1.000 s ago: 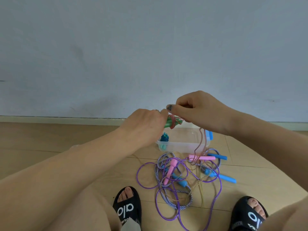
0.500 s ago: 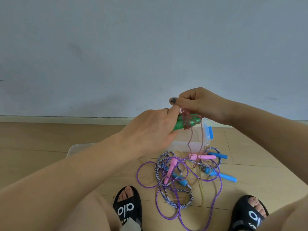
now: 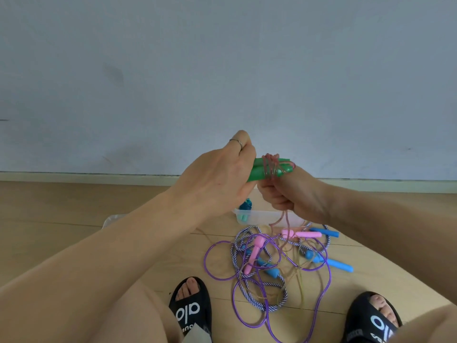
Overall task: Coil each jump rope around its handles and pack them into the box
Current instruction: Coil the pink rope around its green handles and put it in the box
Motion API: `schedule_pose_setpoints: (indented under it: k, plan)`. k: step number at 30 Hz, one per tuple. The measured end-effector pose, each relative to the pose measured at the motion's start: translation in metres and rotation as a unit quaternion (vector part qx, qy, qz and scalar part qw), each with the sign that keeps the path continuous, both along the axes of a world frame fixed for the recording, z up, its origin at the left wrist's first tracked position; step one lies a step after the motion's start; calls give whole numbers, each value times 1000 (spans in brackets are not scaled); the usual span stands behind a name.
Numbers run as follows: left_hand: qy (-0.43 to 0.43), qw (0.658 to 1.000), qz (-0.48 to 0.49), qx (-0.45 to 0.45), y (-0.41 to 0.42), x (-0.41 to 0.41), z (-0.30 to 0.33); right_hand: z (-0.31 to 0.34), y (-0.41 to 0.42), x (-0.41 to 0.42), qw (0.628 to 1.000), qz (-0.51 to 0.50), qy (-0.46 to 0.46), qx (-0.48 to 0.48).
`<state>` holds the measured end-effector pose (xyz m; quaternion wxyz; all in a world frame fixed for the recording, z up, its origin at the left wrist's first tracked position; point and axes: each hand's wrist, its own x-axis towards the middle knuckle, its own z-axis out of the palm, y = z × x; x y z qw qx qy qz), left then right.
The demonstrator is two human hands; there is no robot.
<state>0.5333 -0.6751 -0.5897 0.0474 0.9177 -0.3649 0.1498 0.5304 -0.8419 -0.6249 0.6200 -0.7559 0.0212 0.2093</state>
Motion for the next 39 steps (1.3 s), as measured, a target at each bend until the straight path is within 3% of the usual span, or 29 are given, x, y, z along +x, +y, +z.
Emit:
schedule_pose_setpoints:
  k: [5,10,14,17,21,26,31,39]
  plan:
    - [60,995,74,24,-7,3,-5,-1,6,-6,998,-29,61,-14]
    - [41,988,144,28,1,26,-12,-6,21,-26,995,-51,80,-33]
    - [20,980,169,105,15,44,-25,1,27,-38,988,-31,-42,-145]
    - [21,976,154,156,12,43,-35,14,25,-42,938,43,-172,-298]
    - [9,987,89,136,3,35,-46,28,12,-29,903,31,-253,-346]
    - [-52,978,57,192,-3,25,-43,42,-12,-9,888,32,-302,-345]
    - [-46,983,25,178,-19,6,-39,44,-16,5,887,50,-331,-317]
    - [-67,991,9,115,-26,-10,-24,25,-29,30,918,56,-254,-301]
